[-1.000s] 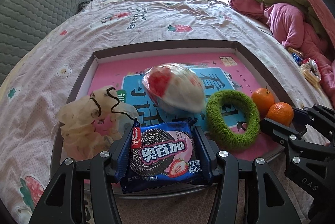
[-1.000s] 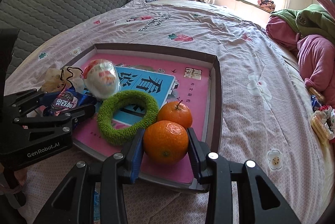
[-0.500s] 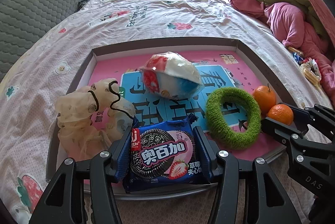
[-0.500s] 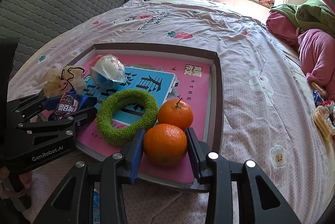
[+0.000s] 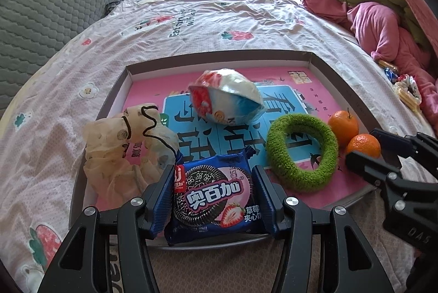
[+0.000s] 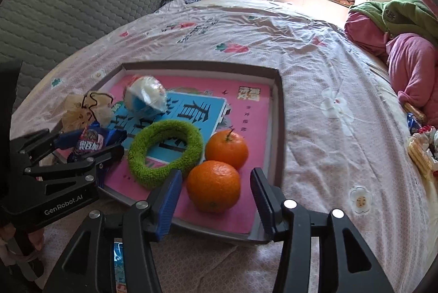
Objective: Organize objects
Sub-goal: 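Lower the mandarin into the tray and open the right tool while the left tool holds the cookie pack above, then open the left tool to release the blue cookie pack into the tray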
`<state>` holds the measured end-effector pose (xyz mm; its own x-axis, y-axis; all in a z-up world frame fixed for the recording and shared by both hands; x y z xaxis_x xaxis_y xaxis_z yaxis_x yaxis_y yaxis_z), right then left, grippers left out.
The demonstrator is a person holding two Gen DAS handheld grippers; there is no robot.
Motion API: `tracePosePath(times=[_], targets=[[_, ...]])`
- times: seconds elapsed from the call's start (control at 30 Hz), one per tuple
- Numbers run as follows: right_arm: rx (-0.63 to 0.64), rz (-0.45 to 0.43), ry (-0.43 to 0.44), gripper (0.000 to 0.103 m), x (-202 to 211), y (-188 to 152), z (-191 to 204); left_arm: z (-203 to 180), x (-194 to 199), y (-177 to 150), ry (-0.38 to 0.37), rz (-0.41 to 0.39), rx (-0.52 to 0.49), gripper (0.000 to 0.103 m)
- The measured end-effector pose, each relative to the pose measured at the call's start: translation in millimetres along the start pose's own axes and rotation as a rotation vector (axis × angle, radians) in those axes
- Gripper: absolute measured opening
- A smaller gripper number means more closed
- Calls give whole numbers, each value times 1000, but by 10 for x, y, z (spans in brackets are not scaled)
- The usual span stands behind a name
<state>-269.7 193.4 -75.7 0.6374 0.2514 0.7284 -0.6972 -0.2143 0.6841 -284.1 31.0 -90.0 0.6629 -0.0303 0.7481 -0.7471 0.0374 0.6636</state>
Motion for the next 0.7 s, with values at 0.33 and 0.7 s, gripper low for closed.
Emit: tracePosePath(times=[0.33,0.7], targets=[[-27,-38,1,53,153,60,-76,-37,87,17,22,1,-15,57],[-7,-81,10,55,290,119,-16,-54,311,123,13,-34,-7,57]])
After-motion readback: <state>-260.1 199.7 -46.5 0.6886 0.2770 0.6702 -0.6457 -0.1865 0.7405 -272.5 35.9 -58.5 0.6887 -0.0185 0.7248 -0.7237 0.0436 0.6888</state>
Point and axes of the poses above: each gripper's, at about its wrist camera, not at the fingertips, and x roughly against the way its jaws point, z to its left, y to its top, the point moved 6 cm from there along -x, roughly the way its jaws point, and after that the axes turned 3 degrees about -z, right-handed, at the moved point
